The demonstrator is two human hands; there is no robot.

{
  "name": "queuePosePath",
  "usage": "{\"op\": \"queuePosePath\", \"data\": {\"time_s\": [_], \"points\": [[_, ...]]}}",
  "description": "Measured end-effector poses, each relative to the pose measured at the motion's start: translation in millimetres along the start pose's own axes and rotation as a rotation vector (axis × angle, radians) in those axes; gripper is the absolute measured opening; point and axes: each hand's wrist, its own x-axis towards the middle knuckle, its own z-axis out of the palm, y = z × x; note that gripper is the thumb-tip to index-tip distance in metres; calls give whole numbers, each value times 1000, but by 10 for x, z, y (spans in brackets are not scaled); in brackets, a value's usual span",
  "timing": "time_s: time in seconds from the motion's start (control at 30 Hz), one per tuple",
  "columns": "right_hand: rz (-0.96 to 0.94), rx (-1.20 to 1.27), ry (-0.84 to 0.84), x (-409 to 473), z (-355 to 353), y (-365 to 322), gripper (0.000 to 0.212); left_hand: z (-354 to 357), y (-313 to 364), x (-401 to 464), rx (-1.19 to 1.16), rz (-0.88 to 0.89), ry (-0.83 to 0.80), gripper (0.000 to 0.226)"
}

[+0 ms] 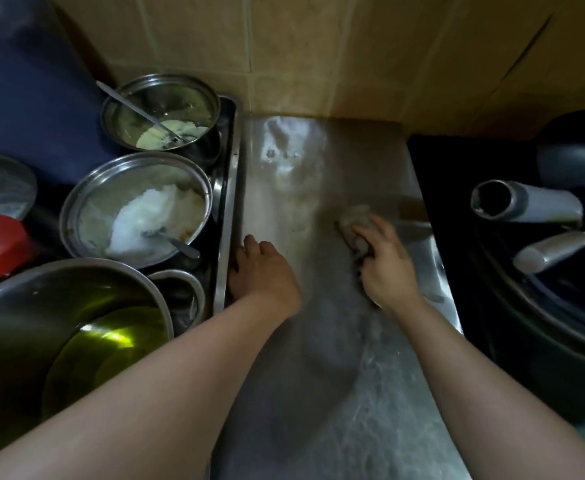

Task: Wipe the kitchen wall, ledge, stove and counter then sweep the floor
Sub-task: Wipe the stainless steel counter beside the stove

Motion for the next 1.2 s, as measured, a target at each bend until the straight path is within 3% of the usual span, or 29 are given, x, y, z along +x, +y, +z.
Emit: {"op": "queuePosePath", "data": {"time_s": [0.07,0.23,0.5,0.57,0.7,0.87,1.03,1.2], "points": [[5,21,21,-172,41,-60,60,43,-26,-78,17,24,9,71],[-263,28,-136,-825,130,-146,62,125,-42,-237,40,72,15,66],[217,-19,103,-838,-180,296,54,246,-15,-490,83,150,-31,68],[169,19,105,-1081,-67,112,59,265,-62,-531,87,161,-25,64],[-85,73,-66,-1408,-24,-27,63,281,-173,-642,81,170,-21,55],[76,47,-19,-1170,-54,-103,57,293,-296,-800,79,180,-17,53],[-53,113,-93,-1490,97,-381,44,362,-378,-903,84,227,16,55],[-11,206,-233,-1718,-77,-497,58,293,-388,-1015,34,234,-48,47]]}}
